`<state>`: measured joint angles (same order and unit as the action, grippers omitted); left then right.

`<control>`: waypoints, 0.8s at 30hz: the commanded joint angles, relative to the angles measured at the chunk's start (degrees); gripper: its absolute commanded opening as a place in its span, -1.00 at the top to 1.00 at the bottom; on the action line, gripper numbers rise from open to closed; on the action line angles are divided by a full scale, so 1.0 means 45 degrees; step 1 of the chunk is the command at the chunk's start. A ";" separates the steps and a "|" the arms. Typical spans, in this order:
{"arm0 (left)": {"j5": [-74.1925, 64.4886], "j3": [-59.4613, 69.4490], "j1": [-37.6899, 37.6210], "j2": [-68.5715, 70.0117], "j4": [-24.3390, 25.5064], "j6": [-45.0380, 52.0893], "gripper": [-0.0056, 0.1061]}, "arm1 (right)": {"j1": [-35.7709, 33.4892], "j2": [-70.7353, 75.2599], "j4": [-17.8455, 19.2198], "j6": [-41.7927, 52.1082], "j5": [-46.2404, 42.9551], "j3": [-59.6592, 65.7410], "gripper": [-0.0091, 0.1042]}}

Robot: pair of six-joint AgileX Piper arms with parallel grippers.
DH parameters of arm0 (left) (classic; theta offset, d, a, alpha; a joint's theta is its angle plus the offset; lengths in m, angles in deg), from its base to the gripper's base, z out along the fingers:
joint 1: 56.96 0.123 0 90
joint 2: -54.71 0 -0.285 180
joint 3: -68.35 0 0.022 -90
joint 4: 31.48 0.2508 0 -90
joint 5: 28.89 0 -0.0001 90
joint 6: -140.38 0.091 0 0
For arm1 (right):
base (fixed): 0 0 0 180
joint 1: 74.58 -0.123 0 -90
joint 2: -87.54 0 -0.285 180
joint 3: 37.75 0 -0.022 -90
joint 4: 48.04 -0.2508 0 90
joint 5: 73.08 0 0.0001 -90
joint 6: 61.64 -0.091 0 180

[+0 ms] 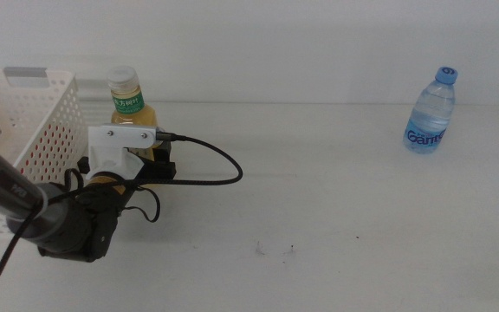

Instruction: Use arms to grab the bottles and put them into the dustbin to the left of the table.

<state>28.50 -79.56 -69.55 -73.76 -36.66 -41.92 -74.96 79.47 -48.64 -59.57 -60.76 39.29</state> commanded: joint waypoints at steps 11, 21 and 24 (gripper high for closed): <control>0.0090 -0.0559 0.0023 -0.0348 0.0406 0.1371 -0.24 | 0.0084 0.0063 0.0133 0.0078 -0.0155 0.0039 -0.43; -0.1225 0.0411 0.0000 0.2274 0.1066 0.1324 0.92 | 0.0084 0.0063 0.0133 0.0078 -0.0155 0.0039 -0.43; -0.3365 0.1027 -0.0025 0.4300 0.1039 0.0687 0.93 | 0.0084 0.0063 0.0133 0.0078 -0.0155 0.0039 -0.43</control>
<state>12.22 -75.40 -69.55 -60.12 -32.02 -36.91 -74.96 79.47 -48.64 -59.57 -60.76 39.29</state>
